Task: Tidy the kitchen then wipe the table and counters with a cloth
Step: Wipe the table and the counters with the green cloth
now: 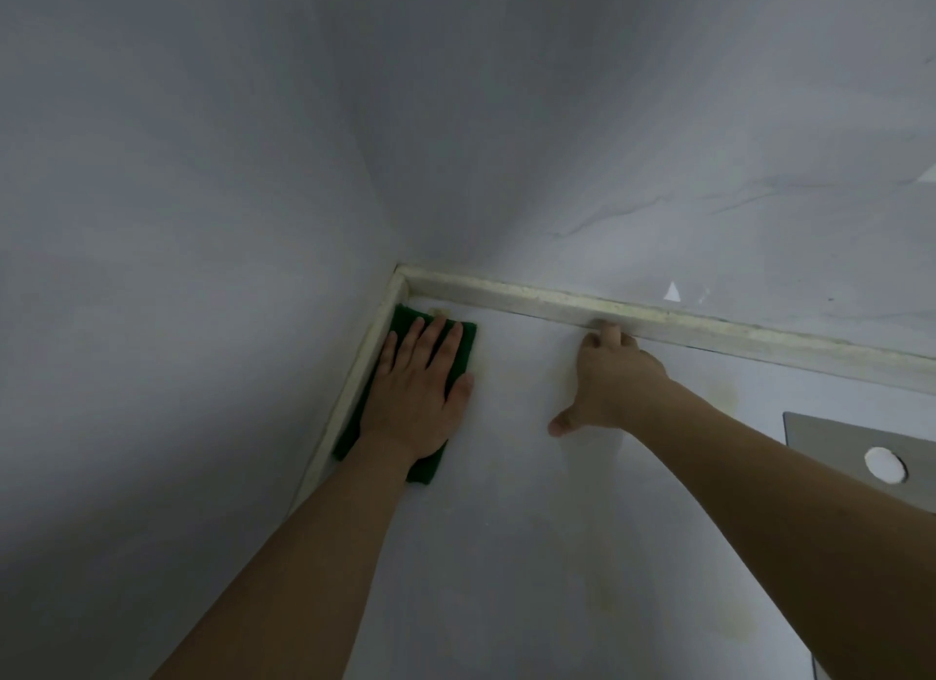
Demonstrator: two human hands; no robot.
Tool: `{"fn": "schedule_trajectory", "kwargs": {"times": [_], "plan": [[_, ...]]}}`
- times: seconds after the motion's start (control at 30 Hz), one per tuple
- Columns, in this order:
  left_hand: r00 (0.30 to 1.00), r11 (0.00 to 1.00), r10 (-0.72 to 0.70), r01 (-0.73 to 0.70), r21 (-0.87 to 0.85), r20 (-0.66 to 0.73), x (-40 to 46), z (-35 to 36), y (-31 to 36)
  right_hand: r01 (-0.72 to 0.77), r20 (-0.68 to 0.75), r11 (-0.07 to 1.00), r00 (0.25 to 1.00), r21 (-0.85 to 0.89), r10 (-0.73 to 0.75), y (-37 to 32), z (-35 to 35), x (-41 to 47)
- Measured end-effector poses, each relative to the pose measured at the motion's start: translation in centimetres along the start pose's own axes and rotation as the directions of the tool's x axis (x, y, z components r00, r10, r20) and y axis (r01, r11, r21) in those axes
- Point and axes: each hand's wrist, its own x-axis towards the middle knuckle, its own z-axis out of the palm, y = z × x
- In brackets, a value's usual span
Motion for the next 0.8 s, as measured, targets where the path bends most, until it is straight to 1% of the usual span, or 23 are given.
{"fn": "schedule_trajectory", "kwargs": {"times": [0.23, 0.43, 0.67, 0.8], "plan": [[1.0, 1.0, -0.011, 0.011, 0.005, 0.007, 3.3, -0.1, 0.0, 0.029, -0.019, 0.996, 0.999, 0.084, -0.028, 0.7, 0.7, 0.3], [1.0, 1.0, -0.017, 0.017, -0.002, -0.023, 3.3, 0.0, 0.0, 0.049, -0.042, 0.994, 0.998, 0.094, -0.045, 0.9, 1.0, 0.4], [0.997, 0.996, -0.072, 0.072, -0.045, 0.017, 3.2, -0.1, 1.9, 0.069, -0.095, 0.987, 0.994, 0.143, -0.056, 1.5, 1.6, 0.3], [1.0, 0.999, -0.03, 0.03, -0.04, 0.002, 3.1, 0.4, 3.8, 0.072, -0.082, 0.99, 0.995, 0.118, -0.062, 1.4, 1.5, 0.4]]}}
